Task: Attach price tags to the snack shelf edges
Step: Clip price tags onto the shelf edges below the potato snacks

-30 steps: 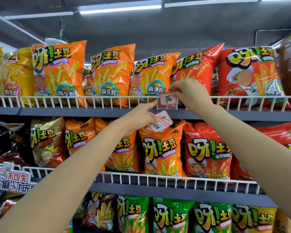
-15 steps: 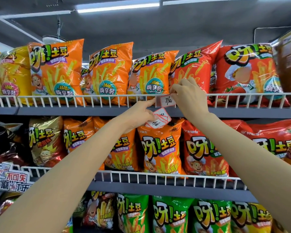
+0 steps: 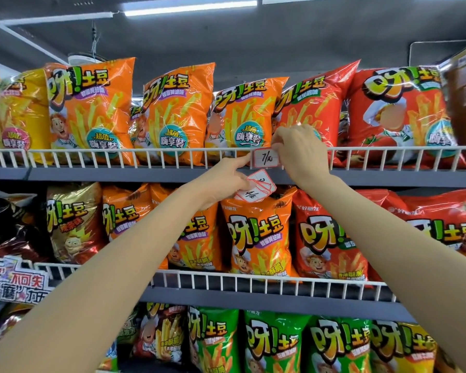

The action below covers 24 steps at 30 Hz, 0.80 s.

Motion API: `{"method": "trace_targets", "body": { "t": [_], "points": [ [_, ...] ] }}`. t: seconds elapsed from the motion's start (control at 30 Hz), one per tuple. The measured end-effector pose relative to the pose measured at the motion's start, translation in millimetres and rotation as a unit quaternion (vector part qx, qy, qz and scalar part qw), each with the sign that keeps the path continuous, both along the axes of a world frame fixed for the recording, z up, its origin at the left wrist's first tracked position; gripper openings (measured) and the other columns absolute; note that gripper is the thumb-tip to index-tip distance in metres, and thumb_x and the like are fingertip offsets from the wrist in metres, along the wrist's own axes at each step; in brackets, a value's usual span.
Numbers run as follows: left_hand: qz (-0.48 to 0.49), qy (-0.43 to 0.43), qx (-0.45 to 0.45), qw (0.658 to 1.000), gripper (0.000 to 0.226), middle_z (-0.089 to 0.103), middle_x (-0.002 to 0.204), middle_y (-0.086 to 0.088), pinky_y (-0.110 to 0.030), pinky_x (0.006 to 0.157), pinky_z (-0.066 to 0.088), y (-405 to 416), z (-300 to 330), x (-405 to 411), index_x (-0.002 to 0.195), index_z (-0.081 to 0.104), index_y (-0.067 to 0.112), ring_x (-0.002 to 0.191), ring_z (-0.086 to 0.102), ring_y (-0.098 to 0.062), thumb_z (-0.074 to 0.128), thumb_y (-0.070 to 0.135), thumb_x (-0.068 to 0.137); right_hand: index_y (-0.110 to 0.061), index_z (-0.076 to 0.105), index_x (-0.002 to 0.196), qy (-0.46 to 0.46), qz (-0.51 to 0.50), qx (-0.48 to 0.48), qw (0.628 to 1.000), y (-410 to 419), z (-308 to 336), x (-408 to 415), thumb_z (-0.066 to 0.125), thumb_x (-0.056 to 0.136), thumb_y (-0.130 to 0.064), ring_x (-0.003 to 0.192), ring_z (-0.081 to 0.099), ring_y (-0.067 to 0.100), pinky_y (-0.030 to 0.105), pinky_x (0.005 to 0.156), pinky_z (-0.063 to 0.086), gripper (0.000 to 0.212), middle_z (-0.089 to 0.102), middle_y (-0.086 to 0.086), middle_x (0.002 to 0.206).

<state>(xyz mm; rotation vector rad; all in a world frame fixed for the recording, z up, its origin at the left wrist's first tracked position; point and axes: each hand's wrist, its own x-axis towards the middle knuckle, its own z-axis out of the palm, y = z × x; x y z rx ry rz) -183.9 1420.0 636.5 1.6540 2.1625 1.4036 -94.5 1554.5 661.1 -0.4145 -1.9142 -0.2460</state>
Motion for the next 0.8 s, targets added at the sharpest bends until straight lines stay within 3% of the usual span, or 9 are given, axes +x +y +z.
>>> {"method": "trace_targets", "body": {
  "t": [0.3, 0.4, 0.5, 0.6, 0.8],
  "points": [
    [0.003, 0.005, 0.001, 1.000, 0.070, 0.060, 0.055, 0.010, -0.017, 0.051, 0.038, 1.3, 1.0, -0.3, 0.148, 0.018, 0.024, 0.043, 0.050, 0.001, 0.055, 0.007, 0.091, -0.011, 0.058, 0.103, -0.027, -0.048, 0.097, 0.994, 3.2, -2.2, 2.4, 0.051, 0.093, -0.010, 0.096, 0.049, 0.031, 0.033, 0.058, 0.032, 0.013, 0.061, 0.013, 0.094],
    [0.004, 0.003, 0.003, 1.000, 0.070, 0.061, 0.063, 0.005, -0.018, 0.056, 0.040, 1.8, 1.0, -0.1, 0.148, 0.018, 0.025, 0.047, 0.050, -0.001, 0.055, 0.006, 0.091, -0.010, 0.057, 0.105, -0.045, -0.070, 0.120, 0.989, 2.6, -1.6, 2.9, 0.048, 0.095, -0.011, 0.097, 0.049, 0.030, 0.034, 0.057, 0.032, 0.014, 0.060, 0.013, 0.096],
    [0.004, 0.002, 0.003, 1.000, 0.070, 0.057, 0.048, 0.011, -0.018, 0.053, 0.037, 2.1, 0.4, 0.2, 0.148, 0.018, 0.024, 0.048, 0.046, -0.003, 0.055, 0.006, 0.091, -0.007, 0.058, 0.103, -0.057, -0.085, 0.130, 0.986, 0.1, -0.3, 3.5, 0.042, 0.096, -0.014, 0.101, 0.047, 0.029, 0.034, 0.057, 0.032, 0.018, 0.059, 0.012, 0.098],
    [0.004, 0.003, 0.003, 1.000, 0.070, 0.058, 0.061, 0.007, -0.012, 0.049, 0.037, 3.0, -0.2, 3.1, 0.148, 0.018, 0.023, 0.047, 0.050, 0.000, 0.055, 0.006, 0.091, -0.006, 0.060, 0.102, -0.072, -0.102, 0.121, 0.985, -2.5, 2.5, 3.8, 0.044, 0.096, -0.015, 0.104, 0.046, 0.029, 0.035, 0.059, 0.035, 0.019, 0.059, 0.013, 0.101],
    [-0.001, -0.019, 0.018, 1.000, 0.072, 0.058, 0.063, 0.003, -0.027, 0.058, 0.034, 9.1, -1.2, -1.2, 0.148, 0.019, 0.023, 0.065, 0.042, -0.019, 0.056, 0.004, 0.089, -0.009, 0.063, 0.102, -0.065, -0.084, 0.077, 0.991, -1.3, 4.6, 4.7, 0.055, 0.091, -0.009, 0.107, 0.047, 0.029, 0.034, 0.064, 0.036, 0.014, 0.060, 0.013, 0.102]
  ]
}}
